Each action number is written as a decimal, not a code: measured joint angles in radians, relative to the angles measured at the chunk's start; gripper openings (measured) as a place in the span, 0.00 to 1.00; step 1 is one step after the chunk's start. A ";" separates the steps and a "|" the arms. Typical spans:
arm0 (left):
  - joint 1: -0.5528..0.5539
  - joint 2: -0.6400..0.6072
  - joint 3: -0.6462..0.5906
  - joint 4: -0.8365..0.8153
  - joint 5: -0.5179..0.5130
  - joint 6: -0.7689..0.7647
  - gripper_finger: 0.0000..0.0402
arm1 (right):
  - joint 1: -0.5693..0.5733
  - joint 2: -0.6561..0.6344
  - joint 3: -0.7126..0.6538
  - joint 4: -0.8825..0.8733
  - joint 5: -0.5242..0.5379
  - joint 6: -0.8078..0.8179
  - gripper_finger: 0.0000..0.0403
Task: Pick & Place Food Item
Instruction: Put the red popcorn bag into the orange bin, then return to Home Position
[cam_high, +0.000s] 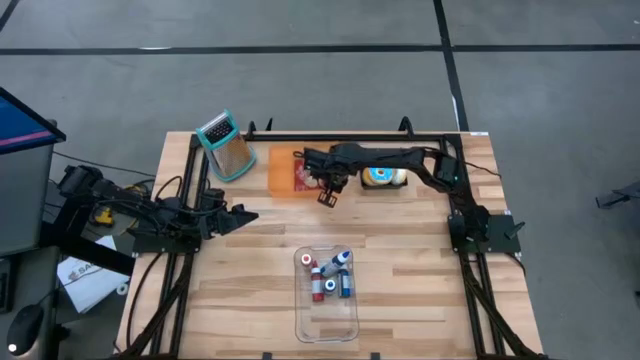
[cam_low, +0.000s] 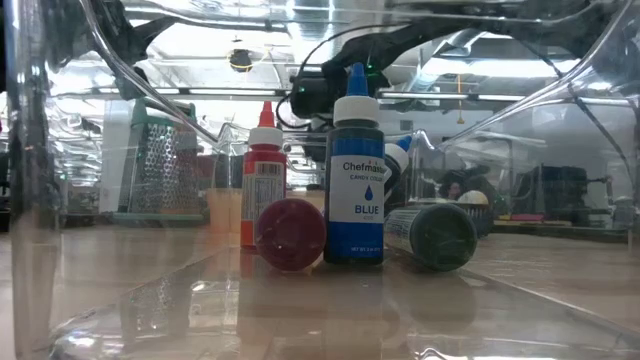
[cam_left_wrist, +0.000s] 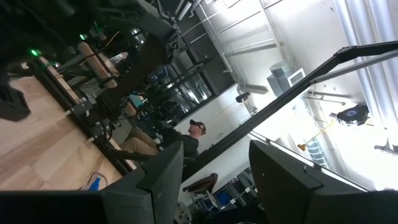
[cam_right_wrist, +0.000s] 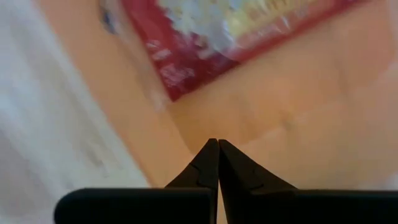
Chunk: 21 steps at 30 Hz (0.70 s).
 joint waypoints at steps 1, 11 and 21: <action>0.000 0.000 0.000 0.000 0.000 0.000 0.45 | 0.007 -0.001 0.000 0.003 -0.001 0.001 0.00; 0.000 0.000 0.000 0.000 0.000 0.002 0.45 | 0.035 -0.050 0.000 0.060 0.014 0.038 0.00; 0.028 -0.030 0.000 0.001 -0.029 0.204 0.45 | -0.067 -0.374 -0.040 0.162 -0.082 0.024 0.07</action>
